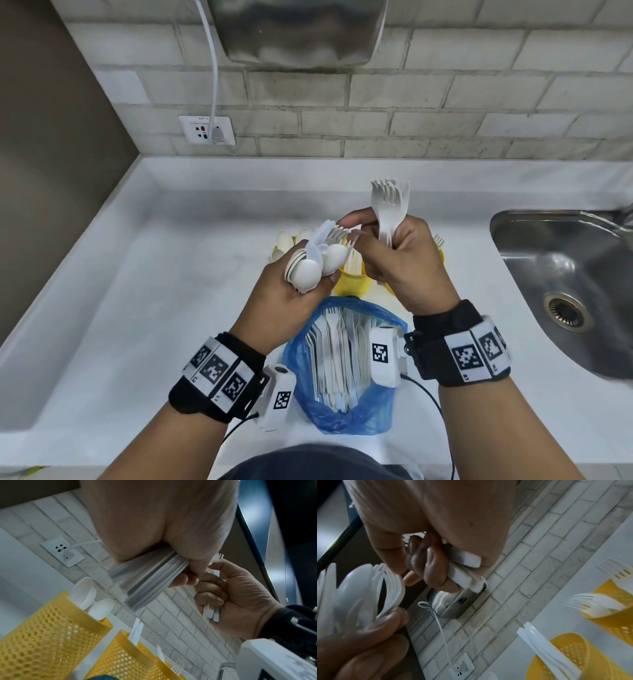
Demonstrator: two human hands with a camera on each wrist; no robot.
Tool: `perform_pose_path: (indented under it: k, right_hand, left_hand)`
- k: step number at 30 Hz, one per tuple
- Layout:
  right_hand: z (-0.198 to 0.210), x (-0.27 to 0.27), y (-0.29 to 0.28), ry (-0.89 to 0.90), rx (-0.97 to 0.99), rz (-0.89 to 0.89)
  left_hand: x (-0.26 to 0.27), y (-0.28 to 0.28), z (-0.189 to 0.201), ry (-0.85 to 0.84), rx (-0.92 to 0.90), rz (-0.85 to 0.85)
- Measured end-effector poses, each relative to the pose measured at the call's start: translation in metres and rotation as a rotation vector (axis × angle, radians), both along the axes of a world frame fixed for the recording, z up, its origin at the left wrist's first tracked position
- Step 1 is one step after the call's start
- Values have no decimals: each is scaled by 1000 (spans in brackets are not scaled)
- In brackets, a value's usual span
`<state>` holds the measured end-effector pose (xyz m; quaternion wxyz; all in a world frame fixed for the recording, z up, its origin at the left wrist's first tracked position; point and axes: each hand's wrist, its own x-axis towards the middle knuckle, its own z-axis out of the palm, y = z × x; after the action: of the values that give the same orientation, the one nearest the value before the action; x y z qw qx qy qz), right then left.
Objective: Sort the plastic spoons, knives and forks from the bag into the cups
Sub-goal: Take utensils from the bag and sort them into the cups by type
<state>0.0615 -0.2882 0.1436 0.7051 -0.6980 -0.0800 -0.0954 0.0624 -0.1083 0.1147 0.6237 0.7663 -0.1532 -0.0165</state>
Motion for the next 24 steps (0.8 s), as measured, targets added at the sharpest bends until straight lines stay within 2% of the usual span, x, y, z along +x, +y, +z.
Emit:
perform_pose_path:
  k: [5, 9, 13, 16, 24]
  right_hand:
    - [1, -2, -7, 2, -45, 68]
    - [5, -3, -1, -69, -63, 0]
    - [4, 2, 0, -124, 97, -140]
    - [4, 4, 0, -126, 144, -215]
    - [-4, 8, 6, -76, 298, -212]
  left_hand:
    - [2, 0, -1, -10, 4, -15]
    - [3, -2, -3, -5, 39, -9]
    - [4, 0, -8, 39, 15, 9]
    - [2, 3, -9, 32, -39, 32]
    - [4, 9, -8, 20, -170, 34]
